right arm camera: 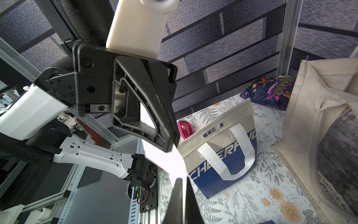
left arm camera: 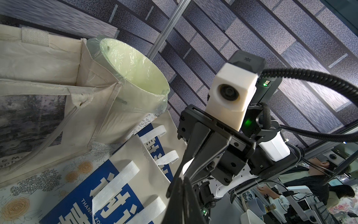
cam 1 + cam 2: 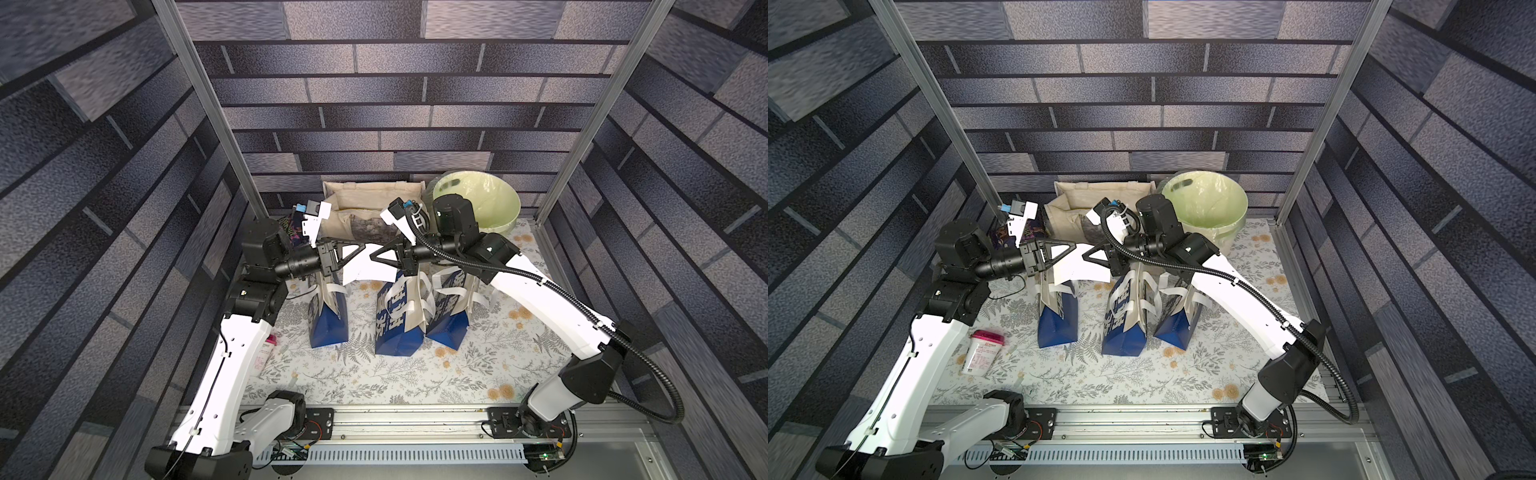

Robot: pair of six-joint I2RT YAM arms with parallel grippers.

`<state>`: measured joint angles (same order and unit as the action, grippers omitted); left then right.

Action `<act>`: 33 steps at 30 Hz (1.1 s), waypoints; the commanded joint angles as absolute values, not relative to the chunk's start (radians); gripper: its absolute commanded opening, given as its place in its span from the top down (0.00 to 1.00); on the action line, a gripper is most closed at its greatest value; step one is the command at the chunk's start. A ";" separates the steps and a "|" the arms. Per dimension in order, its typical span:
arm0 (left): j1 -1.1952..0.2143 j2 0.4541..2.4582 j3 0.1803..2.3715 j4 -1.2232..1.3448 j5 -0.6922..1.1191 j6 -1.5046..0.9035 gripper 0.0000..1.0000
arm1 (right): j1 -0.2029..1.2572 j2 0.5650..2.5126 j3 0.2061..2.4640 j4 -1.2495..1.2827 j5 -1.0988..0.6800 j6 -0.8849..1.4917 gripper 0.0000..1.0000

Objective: Shred takeout receipts and throw away
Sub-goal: Shred the takeout receipt.

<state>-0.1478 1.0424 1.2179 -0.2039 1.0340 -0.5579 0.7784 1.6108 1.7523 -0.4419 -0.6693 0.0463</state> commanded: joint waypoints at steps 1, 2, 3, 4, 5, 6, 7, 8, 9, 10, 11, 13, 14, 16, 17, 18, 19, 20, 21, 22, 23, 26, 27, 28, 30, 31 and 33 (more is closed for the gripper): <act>-0.161 1.036 1.212 -0.201 0.990 -0.570 1.00 | 0.772 1.622 1.792 -0.492 -0.594 0.010 1.00; -0.168 1.040 1.219 -0.229 0.954 -0.573 1.00 | 0.773 1.618 1.790 -0.495 -0.563 -0.005 1.00; -0.173 1.043 1.224 -0.259 0.908 -0.579 1.00 | 0.774 1.612 1.788 -0.496 -0.529 -0.023 1.00; -0.180 1.046 1.226 -0.280 0.845 -0.593 1.00 | 0.777 1.605 1.783 -0.493 -0.492 -0.046 1.00; -0.189 1.051 1.224 -0.291 0.801 -0.615 1.00 | 0.784 1.595 1.769 -0.484 -0.438 -0.083 1.00; -0.200 1.055 1.219 -0.295 0.757 -0.644 1.00 | 0.793 1.579 1.753 -0.470 -0.393 -0.126 1.00; -0.211 1.060 1.215 -0.298 0.725 -0.668 1.00 | 0.801 1.566 1.737 -0.455 -0.356 -0.164 1.00; -0.224 1.066 1.210 -0.298 0.695 -0.690 1.00 | 0.813 1.549 1.719 -0.438 -0.308 -0.198 1.00; -0.236 1.071 1.208 -0.306 0.664 -0.703 1.00 | 0.824 1.532 1.700 -0.411 -0.270 -0.226 1.00; -0.248 1.074 1.206 -0.313 0.637 -0.712 1.00 | 0.833 1.518 1.680 -0.385 -0.240 -0.251 1.00; -0.259 1.078 1.200 -0.314 0.611 -0.722 1.00 | 0.844 1.497 1.653 -0.357 -0.205 -0.283 1.00; -0.272 1.083 1.192 -0.313 0.576 -0.735 1.00 | 0.865 1.464 1.607 -0.300 -0.152 -0.336 1.00; -0.279 1.086 1.187 -0.314 0.562 -0.739 1.00 | 0.873 1.449 1.586 -0.275 -0.137 -0.360 1.00; -0.287 1.093 1.183 -0.314 0.543 -0.743 1.00 | 0.886 1.423 1.555 -0.241 -0.108 -0.399 1.00; -0.290 1.099 1.180 -0.311 0.541 -0.747 1.00 | 0.893 1.413 1.546 -0.233 -0.096 -0.414 1.00; -0.295 1.104 1.180 -0.308 0.538 -0.749 1.00 | 0.897 1.404 1.540 -0.229 -0.085 -0.432 1.00; -0.298 1.107 1.179 -0.308 0.536 -0.751 1.00 | 0.903 1.399 1.536 -0.229 -0.077 -0.447 1.00; -0.303 1.113 1.178 -0.309 0.532 -0.750 1.00 | 0.909 1.391 1.532 -0.229 -0.069 -0.461 1.00; -0.302 1.117 1.177 -0.308 0.527 -0.748 1.00 | 0.911 1.384 1.527 -0.226 -0.072 -0.465 1.00; -0.303 1.117 1.175 -0.308 0.522 -0.747 1.00 | 0.912 1.378 1.523 -0.223 -0.078 -0.464 1.00; -0.303 1.120 1.174 -0.308 0.516 -0.747 1.00 | 0.911 1.369 1.518 -0.222 -0.089 -0.459 1.00; -0.302 1.129 1.173 -0.303 0.507 -0.742 1.00 | 0.913 1.355 1.510 -0.224 -0.120 -0.427 1.00; -0.302 1.130 1.174 -0.304 0.503 -0.739 1.00 | 0.911 1.352 1.508 -0.223 -0.130 -0.413 1.00; -0.302 1.132 1.174 -0.307 0.498 -0.735 1.00 | 0.911 1.347 1.506 -0.221 -0.142 -0.400 1.00; -0.302 1.136 1.174 -0.309 0.487 -0.726 1.00 | 0.912 1.337 1.508 -0.217 -0.149 -0.375 1.00; -0.302 1.139 1.173 -0.308 0.482 -0.722 1.00 | 0.911 1.334 1.509 -0.213 -0.149 -0.363 1.00; -0.302 1.144 1.176 -0.307 0.478 -0.715 1.00 | 0.906 1.325 1.508 -0.200 -0.149 -0.341 1.00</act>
